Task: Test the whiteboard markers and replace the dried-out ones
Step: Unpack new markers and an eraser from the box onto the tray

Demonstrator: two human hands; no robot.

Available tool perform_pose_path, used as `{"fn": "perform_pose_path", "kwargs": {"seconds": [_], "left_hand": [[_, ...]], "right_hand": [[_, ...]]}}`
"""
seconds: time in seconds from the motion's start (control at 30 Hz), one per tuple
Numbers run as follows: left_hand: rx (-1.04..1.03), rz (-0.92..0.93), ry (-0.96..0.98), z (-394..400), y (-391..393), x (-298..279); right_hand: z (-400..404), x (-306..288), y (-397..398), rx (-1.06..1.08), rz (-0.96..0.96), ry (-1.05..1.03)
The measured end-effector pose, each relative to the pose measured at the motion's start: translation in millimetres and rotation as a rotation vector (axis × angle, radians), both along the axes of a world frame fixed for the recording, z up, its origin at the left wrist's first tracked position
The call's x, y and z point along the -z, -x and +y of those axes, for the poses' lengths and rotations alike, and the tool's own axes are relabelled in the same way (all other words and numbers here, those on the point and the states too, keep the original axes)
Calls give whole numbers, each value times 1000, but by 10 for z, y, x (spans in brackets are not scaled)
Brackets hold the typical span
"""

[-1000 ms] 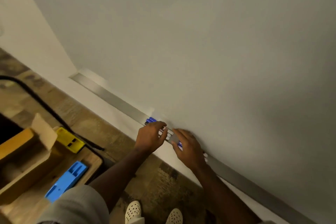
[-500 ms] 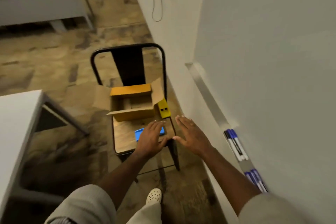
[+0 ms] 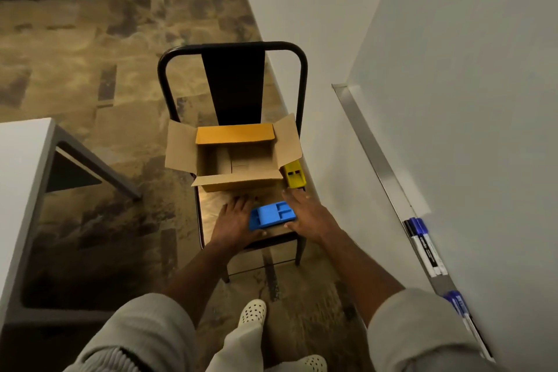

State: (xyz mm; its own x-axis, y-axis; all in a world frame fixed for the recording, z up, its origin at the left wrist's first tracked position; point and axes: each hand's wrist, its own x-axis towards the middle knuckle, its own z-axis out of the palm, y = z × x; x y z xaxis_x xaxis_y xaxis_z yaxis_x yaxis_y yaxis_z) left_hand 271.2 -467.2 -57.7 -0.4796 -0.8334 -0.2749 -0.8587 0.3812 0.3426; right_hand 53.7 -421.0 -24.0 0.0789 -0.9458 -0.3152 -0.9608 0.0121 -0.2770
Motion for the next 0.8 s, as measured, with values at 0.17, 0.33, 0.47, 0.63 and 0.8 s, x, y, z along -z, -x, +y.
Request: {"fn": "perform_pose_path", "kwargs": {"seconds": [0.17, 0.33, 0.47, 0.63, 0.8], "left_hand": [[20, 2, -15, -67, -18, 57], [53, 33, -23, -114, -32, 50], [79, 38, -43, -182, -36, 31], [137, 83, -95, -226, 68, -40], [258, 104, -108, -172, 360, -141]], "right_hand": [[-120, 56, -80, 29, -10, -59], [-157, 134, -111, 43, -42, -79], [-147, 124, -90, 52, -49, -70], [-12, 29, 51, 80, -32, -28], [328, -29, 313, 183, -44, 14]]}}
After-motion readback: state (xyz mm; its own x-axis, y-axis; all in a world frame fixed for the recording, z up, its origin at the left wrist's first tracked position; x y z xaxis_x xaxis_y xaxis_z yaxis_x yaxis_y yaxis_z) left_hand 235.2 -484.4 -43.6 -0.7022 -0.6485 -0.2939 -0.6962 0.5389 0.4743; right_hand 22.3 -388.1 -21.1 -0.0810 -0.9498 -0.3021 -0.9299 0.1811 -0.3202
